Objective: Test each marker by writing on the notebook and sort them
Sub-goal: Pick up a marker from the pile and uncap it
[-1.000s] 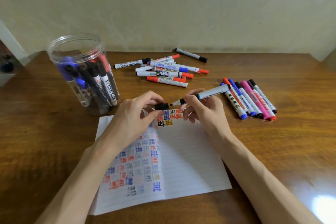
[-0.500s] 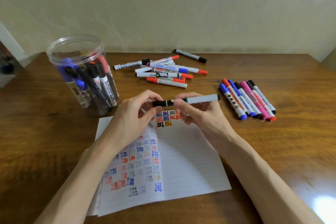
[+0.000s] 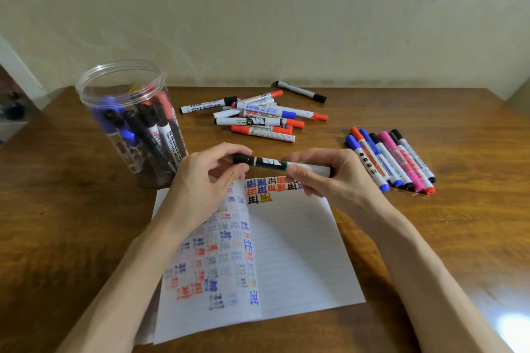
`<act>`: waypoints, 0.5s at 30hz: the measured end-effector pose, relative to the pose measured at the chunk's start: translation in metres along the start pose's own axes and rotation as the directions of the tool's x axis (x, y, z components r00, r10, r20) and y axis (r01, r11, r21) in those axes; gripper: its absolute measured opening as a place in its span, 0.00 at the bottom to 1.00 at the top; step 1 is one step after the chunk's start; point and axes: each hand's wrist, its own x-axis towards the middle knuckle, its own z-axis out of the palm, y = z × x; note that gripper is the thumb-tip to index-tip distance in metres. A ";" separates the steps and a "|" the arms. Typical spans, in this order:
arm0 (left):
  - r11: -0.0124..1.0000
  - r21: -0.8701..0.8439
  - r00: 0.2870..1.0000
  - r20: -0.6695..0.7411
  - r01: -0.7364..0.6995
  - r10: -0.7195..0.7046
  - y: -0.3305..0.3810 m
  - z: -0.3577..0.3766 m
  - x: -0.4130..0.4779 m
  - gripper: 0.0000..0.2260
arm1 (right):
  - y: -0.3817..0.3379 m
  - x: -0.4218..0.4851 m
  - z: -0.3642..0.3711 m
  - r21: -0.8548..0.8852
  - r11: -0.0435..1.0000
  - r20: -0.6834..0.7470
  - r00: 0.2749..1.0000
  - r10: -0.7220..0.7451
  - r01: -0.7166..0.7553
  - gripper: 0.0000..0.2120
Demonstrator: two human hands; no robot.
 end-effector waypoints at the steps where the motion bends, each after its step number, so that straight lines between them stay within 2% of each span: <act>1: 0.999 -0.054 1.000 0.016 0.003 -0.002 0.002 0.000 0.001 0.12 | 0.001 0.000 -0.001 -0.013 1.000 0.001 1.000 -0.016 0.016 0.10; 3: 0.965 -0.257 0.997 0.065 0.054 -0.038 0.007 0.001 0.002 0.16 | 0.002 0.002 -0.003 -0.031 0.998 0.068 0.996 -0.061 0.063 0.10; 5: 0.878 -0.459 0.991 0.086 0.132 -0.104 0.012 0.006 0.004 0.23 | 0.002 0.001 0.000 -0.044 0.991 0.166 0.979 -0.119 0.127 0.10; 7: 0.792 -0.577 0.980 0.107 0.199 -0.168 0.016 0.011 0.004 0.27 | 0.002 0.000 0.010 -0.053 0.983 0.228 0.960 -0.162 0.178 0.09; 9: 0.752 -0.616 0.972 0.121 0.233 -0.202 0.018 0.014 0.003 0.29 | 0.005 0.000 0.018 -0.074 0.974 0.230 0.954 -0.190 0.212 0.09; 15: 0.745 -0.627 0.973 0.114 0.227 -0.201 0.014 0.018 -0.001 0.28 | 0.012 0.001 0.031 -0.043 0.970 0.194 0.954 -0.228 0.240 0.09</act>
